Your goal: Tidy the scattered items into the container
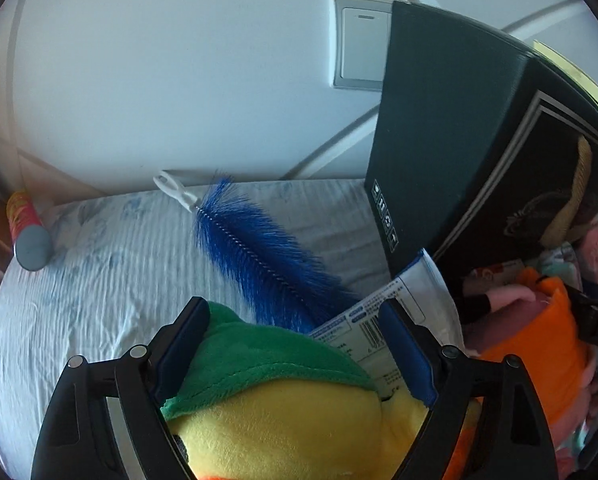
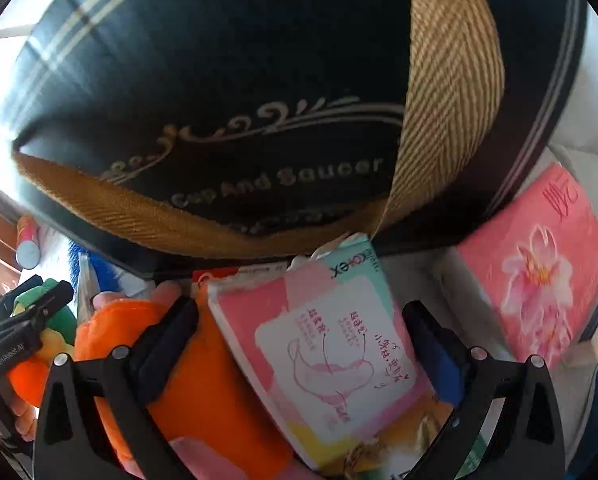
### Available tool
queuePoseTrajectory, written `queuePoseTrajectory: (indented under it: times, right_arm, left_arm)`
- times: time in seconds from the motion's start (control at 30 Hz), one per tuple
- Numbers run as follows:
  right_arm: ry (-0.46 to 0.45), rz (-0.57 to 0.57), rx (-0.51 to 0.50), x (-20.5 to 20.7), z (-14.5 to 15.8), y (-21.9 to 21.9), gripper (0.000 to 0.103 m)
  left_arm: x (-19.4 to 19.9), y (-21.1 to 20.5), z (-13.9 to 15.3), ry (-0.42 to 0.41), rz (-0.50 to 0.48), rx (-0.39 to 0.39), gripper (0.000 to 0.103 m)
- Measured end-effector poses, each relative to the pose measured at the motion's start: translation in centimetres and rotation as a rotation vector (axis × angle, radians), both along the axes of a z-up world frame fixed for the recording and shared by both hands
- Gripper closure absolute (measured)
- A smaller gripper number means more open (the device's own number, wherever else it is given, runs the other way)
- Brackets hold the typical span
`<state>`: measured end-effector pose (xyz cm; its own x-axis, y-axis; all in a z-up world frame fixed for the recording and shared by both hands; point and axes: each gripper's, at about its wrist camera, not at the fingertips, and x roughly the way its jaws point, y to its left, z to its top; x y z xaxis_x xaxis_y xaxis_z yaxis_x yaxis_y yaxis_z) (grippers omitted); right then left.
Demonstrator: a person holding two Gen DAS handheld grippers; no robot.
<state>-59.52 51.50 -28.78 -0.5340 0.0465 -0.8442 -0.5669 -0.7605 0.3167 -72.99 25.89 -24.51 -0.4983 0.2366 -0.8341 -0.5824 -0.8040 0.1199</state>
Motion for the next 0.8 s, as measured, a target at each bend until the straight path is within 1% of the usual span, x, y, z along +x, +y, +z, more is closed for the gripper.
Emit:
queuePoseTrajectory:
  times: [0.07, 0.17, 0.2, 0.23, 0.3, 0.33, 0.4, 0.43, 0.47, 0.53, 0.6, 0.63, 0.7, 0.73, 0.8]
  right_arm:
    - [0.019, 0.024, -0.071, 1.2, 0.0, -2.1, 0.000]
    - [0.014, 0.026, -0.078, 3.5, 0.7, -6.0, 0.000]
    - [0.008, 0.035, -0.095, 4.5, 0.7, -7.4, 0.000]
    - [-0.005, 0.051, -0.119, 5.6, 0.6, -8.9, 0.000]
    - [-0.052, 0.101, -0.128, 7.6, 0.1, -12.4, 0.000]
    - [-0.039, 0.110, -0.132, 9.0, 0.3, -14.1, 0.000]
    - [-0.030, 0.112, -0.092, 11.8, 1.4, -17.0, 0.000]
    - [-0.031, 0.106, -0.087, 13.1, 1.8, -18.2, 0.000]
    - [-0.035, 0.103, -0.103, 14.4, 2.2, -19.2, 0.000]
    - [-0.053, 0.140, -0.128, 16.5, 2.9, -21.7, 0.000]
    - [-0.044, 0.173, -0.141, 18.5, 4.1, -23.1, 0.000]
    - [-0.027, 0.164, -0.125, 19.7, 4.9, -23.5, 0.000]
    - [-0.013, 0.105, -0.049, 21.3, 6.6, -24.2, 0.000]
    - [-0.005, 0.077, -0.018, 22.3, 7.5, -24.2, 0.000]
    - [0.020, 0.043, -0.002, 24.0, 8.6, -24.5, 0.000]
  left_arm:
    - [2.3, -0.4, -0.1, 0.022, -0.053, -0.050, 0.016]
    - [6.4, -1.9, 0.3, 0.096, -0.116, -0.117, 0.016]
    - [7.7, -2.7, 0.6, 0.103, -0.126, -0.129, 0.016]
    - [9.0, -3.7, 0.9, 0.096, -0.135, -0.133, 0.016]
    - [11.4, -6.1, 1.3, 0.053, -0.156, -0.110, 0.016]
    - [12.8, -7.2, 1.5, 0.055, -0.162, -0.114, 0.016]
    - [16.2, -9.5, 2.3, 0.126, -0.184, -0.111, 0.016]
    - [17.5, -10.8, 2.9, 0.148, -0.182, -0.101, 0.015]
    - [18.6, -12.0, 3.6, 0.146, -0.168, -0.083, 0.015]
    - [19.8, -14.6, 4.9, 0.100, -0.131, -0.031, 0.015]
    - [20.8, -16.9, 6.0, 0.091, -0.102, -0.023, 0.014]
    - [21.4, -18.0, 6.4, 0.101, -0.091, -0.028, 0.013]
    - [22.1, -20.2, 7.4, 0.123, -0.041, -0.045, 0.013]
    - [22.3, -21.5, 8.0, 0.126, -0.011, -0.036, 0.013]
    - [22.6, -24.1, 8.9, 0.112, 0.049, -0.008, 0.012]
